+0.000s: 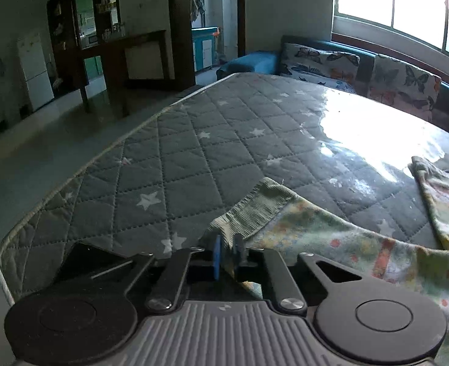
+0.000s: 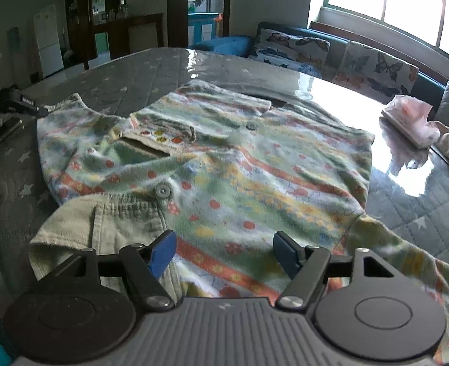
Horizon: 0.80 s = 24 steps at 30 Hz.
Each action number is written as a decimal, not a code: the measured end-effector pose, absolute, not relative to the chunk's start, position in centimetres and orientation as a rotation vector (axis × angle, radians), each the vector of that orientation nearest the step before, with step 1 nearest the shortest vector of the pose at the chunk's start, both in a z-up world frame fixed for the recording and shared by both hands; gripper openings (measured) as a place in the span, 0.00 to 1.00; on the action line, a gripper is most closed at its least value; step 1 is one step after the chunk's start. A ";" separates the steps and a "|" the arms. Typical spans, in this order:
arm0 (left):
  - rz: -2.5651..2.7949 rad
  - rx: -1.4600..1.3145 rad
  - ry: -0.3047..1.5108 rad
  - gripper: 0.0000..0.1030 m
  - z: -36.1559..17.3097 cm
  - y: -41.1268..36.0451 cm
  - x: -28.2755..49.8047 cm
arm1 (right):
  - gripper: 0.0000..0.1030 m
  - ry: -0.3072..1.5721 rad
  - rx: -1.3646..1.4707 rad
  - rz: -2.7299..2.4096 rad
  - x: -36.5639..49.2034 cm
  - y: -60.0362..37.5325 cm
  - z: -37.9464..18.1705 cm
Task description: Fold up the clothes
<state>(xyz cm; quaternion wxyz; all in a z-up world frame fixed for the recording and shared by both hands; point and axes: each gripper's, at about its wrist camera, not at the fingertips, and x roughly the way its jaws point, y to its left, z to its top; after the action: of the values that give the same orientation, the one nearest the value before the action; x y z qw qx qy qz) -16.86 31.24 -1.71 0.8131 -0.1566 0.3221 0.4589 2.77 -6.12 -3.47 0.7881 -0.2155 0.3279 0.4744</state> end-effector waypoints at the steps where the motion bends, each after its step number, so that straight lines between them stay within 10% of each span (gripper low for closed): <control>1: 0.989 -0.331 0.685 0.03 -1.6 31.3 -16.9 | 0.70 0.710 -0.463 1.022 2.8 -6.2 -3.5; 8: 1.010 -0.355 0.689 0.02 -1.6 31.9 -17.9 | 0.70 0.695 -0.452 1.031 2.7 -6.1 -2.6; 13: 1.022 -0.371 0.681 0.25 -1.2 32.0 -17.6 | 0.70 0.653 -0.449 1.089 2.1 -4.0 -1.8; 24: 1.018 -0.286 0.722 0.07 -2.0 32.2 -16.4 | 0.67 0.632 -0.478 1.181 0.7 0.6 -2.7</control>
<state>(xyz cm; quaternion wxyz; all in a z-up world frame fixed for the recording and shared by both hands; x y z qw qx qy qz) -16.39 32.20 -2.02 0.8020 -0.1336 0.3368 0.4750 0.68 0.61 -2.67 0.7577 -0.2192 0.2901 0.5418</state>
